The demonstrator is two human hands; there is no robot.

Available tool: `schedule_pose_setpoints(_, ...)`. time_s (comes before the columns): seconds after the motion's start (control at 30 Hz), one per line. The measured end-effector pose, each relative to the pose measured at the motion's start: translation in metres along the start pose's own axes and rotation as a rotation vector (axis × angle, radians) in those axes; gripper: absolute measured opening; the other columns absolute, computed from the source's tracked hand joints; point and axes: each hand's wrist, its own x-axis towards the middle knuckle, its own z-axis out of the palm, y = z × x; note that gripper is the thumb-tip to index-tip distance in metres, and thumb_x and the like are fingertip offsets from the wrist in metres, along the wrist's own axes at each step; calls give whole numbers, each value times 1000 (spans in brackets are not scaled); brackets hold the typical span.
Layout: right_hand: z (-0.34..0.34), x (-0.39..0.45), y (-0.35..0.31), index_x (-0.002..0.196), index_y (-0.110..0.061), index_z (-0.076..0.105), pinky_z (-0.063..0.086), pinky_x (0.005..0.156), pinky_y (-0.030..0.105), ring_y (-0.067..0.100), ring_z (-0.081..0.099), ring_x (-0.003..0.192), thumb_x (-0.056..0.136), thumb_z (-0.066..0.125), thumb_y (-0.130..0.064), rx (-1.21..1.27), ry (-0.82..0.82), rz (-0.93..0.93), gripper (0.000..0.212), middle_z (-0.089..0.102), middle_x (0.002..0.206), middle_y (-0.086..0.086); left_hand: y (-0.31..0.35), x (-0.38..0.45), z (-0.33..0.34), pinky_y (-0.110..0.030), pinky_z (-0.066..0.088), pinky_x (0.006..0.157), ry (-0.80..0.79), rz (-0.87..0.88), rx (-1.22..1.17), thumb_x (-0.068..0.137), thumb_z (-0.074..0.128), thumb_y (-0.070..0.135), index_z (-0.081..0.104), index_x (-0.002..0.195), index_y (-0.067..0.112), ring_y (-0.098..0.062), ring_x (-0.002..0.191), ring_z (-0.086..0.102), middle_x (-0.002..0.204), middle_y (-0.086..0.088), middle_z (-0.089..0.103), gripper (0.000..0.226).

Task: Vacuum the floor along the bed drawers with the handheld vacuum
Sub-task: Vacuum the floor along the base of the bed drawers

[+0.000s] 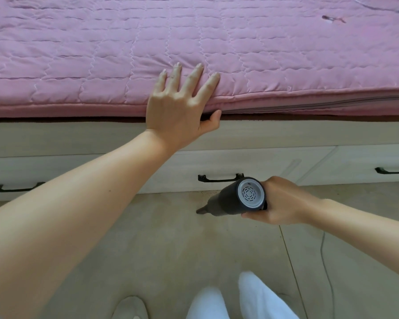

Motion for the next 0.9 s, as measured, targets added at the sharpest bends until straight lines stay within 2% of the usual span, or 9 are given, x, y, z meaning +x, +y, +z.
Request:
schedule_pose_setpoints(0.17,1,10,2,105,-28,57,41,61,25,20,62,74,76,63,-61,-68,21,-19,44,68,84,-6,2,0,-1,-56,52,96,23,-24,1,90,50,50,67,132,19,-47,115,63,131,-13,67,55)
schedule_pose_setpoints(0.33,3,17,6,112,-26,55,48,62,31,24,64,74,76,60,-59,-126,57,-53,49,70,85,-5,3,-2,2,-55,54,92,47,-42,20,90,48,52,68,132,18,-45,114,64,131,-11,67,57)
schedule_pose_setpoints(0.43,6,18,9,112,-25,54,47,62,30,27,64,74,74,53,-57,-187,58,-90,49,70,86,-5,2,-5,7,-55,55,90,63,-12,58,90,47,55,67,133,19,-45,113,65,130,-12,67,59)
schedule_pose_setpoints(0.67,10,14,2,103,-19,54,36,60,28,26,62,73,78,57,-52,-218,26,-177,41,68,87,-6,1,-9,12,-53,57,87,105,-7,86,90,45,58,67,133,21,-42,112,66,130,-10,68,61)
schedule_pose_setpoints(0.77,16,17,-2,103,-21,55,41,60,28,27,64,74,77,57,-55,-198,72,-183,43,69,89,-4,3,-8,12,-52,58,86,105,-7,107,89,47,59,66,133,21,-41,112,67,129,-8,68,62)
schedule_pose_setpoints(0.9,22,23,-8,115,-23,53,50,68,33,28,64,82,80,60,-53,-189,69,-148,47,70,96,-2,1,-9,11,-52,58,87,101,4,107,90,43,59,65,133,21,-41,113,66,130,-8,67,62)
